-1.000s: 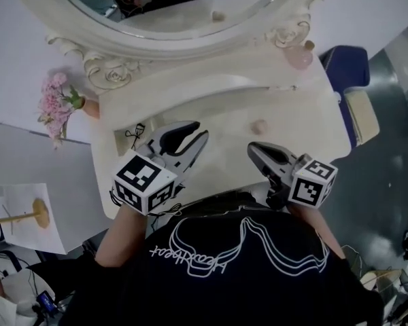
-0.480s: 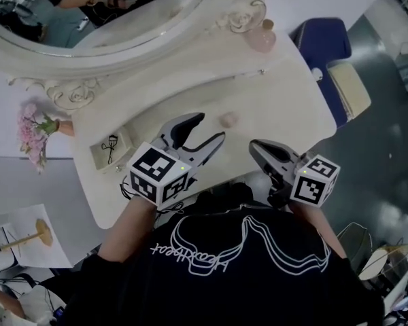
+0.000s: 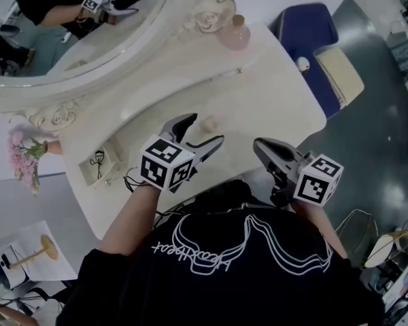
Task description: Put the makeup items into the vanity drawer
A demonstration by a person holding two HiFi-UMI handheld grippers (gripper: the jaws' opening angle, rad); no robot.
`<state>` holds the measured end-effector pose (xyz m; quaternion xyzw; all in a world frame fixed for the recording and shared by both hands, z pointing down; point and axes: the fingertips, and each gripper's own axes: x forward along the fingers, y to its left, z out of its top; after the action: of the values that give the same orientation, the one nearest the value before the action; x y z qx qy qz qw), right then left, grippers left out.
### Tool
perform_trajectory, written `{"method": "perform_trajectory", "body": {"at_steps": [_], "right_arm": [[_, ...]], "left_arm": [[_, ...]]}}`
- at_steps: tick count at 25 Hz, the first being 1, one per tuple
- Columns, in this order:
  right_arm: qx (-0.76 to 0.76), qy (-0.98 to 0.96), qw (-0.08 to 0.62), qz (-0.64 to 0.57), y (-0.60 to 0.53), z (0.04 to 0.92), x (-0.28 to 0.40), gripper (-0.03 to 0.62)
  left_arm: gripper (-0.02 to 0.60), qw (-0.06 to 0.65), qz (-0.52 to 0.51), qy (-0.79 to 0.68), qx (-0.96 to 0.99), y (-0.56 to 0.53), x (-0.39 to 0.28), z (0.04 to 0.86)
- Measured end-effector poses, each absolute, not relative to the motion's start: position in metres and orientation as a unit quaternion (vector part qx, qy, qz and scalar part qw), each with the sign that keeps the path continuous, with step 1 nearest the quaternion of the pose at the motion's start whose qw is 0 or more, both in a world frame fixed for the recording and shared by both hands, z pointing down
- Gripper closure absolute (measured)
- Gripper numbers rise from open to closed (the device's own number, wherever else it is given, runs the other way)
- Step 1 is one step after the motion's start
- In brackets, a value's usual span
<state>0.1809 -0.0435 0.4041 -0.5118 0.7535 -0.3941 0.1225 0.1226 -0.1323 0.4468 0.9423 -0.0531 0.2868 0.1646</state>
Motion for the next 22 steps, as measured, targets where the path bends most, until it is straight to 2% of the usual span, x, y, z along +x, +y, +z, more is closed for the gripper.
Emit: {"method": "perform_trajectory", "body": {"at_steps": [12, 22], "right_arm": [[-0.522, 0.742, 0.125, -0.402, -0.046, 0.416, 0.208, 0.591], [-0.517, 0.743, 0.126, -0.405, -0.045, 0.421, 0.206, 0.591]], "left_arm": [[0.27, 0.114, 0.403, -0.064, 0.906, -0.146, 0.127, 0.53], [0.387, 0.077, 0.426, -0.066, 0.899, -0.146, 0.128, 0.543]]}}
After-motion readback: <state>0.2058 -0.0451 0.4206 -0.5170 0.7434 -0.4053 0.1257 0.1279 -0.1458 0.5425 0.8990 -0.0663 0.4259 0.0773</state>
